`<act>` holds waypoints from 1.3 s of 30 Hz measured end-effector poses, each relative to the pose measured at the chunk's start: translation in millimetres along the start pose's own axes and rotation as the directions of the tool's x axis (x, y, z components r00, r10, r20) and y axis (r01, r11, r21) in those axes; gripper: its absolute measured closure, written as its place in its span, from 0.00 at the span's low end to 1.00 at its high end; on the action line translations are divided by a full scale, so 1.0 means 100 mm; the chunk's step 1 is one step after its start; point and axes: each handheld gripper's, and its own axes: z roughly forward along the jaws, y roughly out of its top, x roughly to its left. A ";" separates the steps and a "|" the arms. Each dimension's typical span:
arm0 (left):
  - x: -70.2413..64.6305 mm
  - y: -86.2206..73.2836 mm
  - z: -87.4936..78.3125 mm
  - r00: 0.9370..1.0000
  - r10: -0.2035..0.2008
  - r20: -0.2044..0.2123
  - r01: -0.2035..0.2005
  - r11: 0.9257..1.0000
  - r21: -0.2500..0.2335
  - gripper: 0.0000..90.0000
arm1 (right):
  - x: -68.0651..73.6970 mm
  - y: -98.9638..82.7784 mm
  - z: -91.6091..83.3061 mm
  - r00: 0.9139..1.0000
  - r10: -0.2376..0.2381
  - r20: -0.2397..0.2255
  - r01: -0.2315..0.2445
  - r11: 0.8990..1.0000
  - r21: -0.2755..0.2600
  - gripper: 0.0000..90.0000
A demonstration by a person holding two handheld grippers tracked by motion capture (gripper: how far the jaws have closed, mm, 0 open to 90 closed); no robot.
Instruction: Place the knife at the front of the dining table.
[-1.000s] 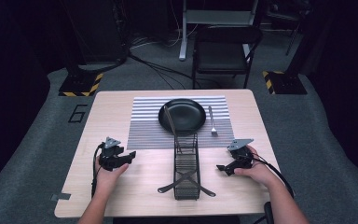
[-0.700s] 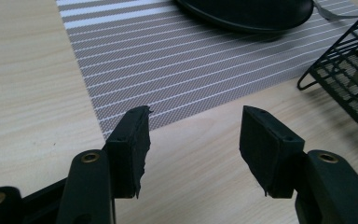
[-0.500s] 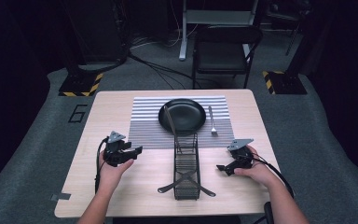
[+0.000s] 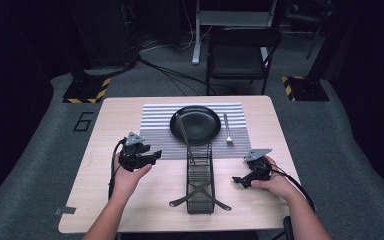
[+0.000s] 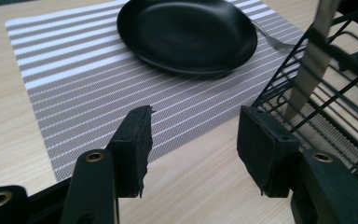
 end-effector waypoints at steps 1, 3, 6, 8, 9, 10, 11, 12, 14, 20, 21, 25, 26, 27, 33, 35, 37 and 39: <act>-0.02 0.02 0.00 1.000 -0.006 0.001 0.006 1.000 -0.010 0.50 | 0.00 0.00 0.00 1.000 -0.001 0.000 0.001 1.000 0.001 0.00; -0.05 0.06 0.01 1.000 -0.001 0.006 0.001 1.000 -0.009 0.50 | 0.00 0.00 0.00 1.000 0.000 0.000 0.000 1.000 0.000 0.00; -0.09 0.13 0.01 1.000 0.007 0.012 -0.007 1.000 -0.009 0.50 | 0.00 0.00 0.00 1.000 -0.005 -0.001 0.005 1.000 0.004 0.00; -0.12 0.17 0.01 1.000 0.012 0.020 -0.012 1.000 -0.019 0.50 | 0.00 0.00 0.00 1.000 -0.001 0.000 0.001 1.000 0.001 0.00; -0.13 0.19 0.02 1.000 0.015 0.026 -0.014 1.000 -0.019 0.50 | 0.00 0.00 0.00 1.000 -0.001 0.000 0.001 1.000 0.000 0.00; -0.14 0.21 0.02 0.999 0.022 0.030 -0.021 1.000 -0.019 0.50 | 0.00 0.00 0.00 1.000 -0.001 0.000 0.001 1.000 0.000 0.00; -0.16 0.23 0.02 0.999 0.028 0.028 -0.027 0.999 -0.026 0.50 | 0.00 0.00 0.00 1.000 0.000 0.000 0.000 1.000 0.001 0.00; -0.18 0.25 0.02 0.999 0.035 0.030 -0.034 0.999 -0.030 0.50 | 0.00 0.00 0.00 1.000 0.000 0.000 0.000 1.000 0.000 0.00; -0.22 0.28 0.03 0.998 0.048 0.036 -0.047 0.998 -0.032 0.50 | 0.00 0.00 0.00 1.000 -0.004 -0.001 0.004 1.000 0.004 0.00; -0.28 0.34 0.07 0.997 0.052 0.053 -0.050 0.998 -0.024 0.50 | -0.01 0.00 0.00 1.000 -0.010 -0.001 0.010 1.000 0.003 0.00; -0.30 0.36 0.07 0.997 0.052 0.055 -0.051 0.998 -0.024 0.50 | -0.01 0.00 0.00 1.000 -0.009 -0.001 0.009 1.000 0.003 0.00; -0.34 0.41 0.10 0.996 0.057 0.067 -0.055 0.998 -0.034 0.50 | -0.01 0.00 0.00 1.000 -0.009 -0.001 0.009 1.000 0.003 0.00; -0.34 0.41 0.10 0.996 0.057 0.067 -0.055 0.998 -0.034 0.50 | -0.01 0.00 0.00 1.000 -0.009 -0.001 0.009 1.000 0.003 0.00; -0.35 0.42 0.11 0.996 0.056 0.071 -0.053 0.998 -0.037 0.50 | -0.01 0.00 0.00 1.000 -0.009 -0.001 0.009 1.000 0.003 0.00; -0.42 0.47 0.18 0.994 0.063 0.092 -0.060 0.997 -0.038 0.53 | 0.00 0.00 0.00 1.000 -0.001 0.000 0.001 1.000 0.001 0.00; -0.46 0.50 0.21 0.993 0.065 0.101 -0.061 0.997 -0.038 0.54 | 0.00 0.00 0.00 1.000 -0.001 0.000 0.001 1.000 0.001 0.00; -0.47 0.51 0.22 0.993 0.064 0.100 -0.060 0.997 -0.042 0.54 | 0.00 0.00 0.00 1.000 0.002 0.001 -0.002 1.000 0.000 0.00; -0.50 0.52 0.24 0.992 0.065 0.105 -0.061 0.997 -0.046 0.55 | 0.00 0.00 0.00 1.000 -0.001 0.000 0.001 1.000 0.001 0.00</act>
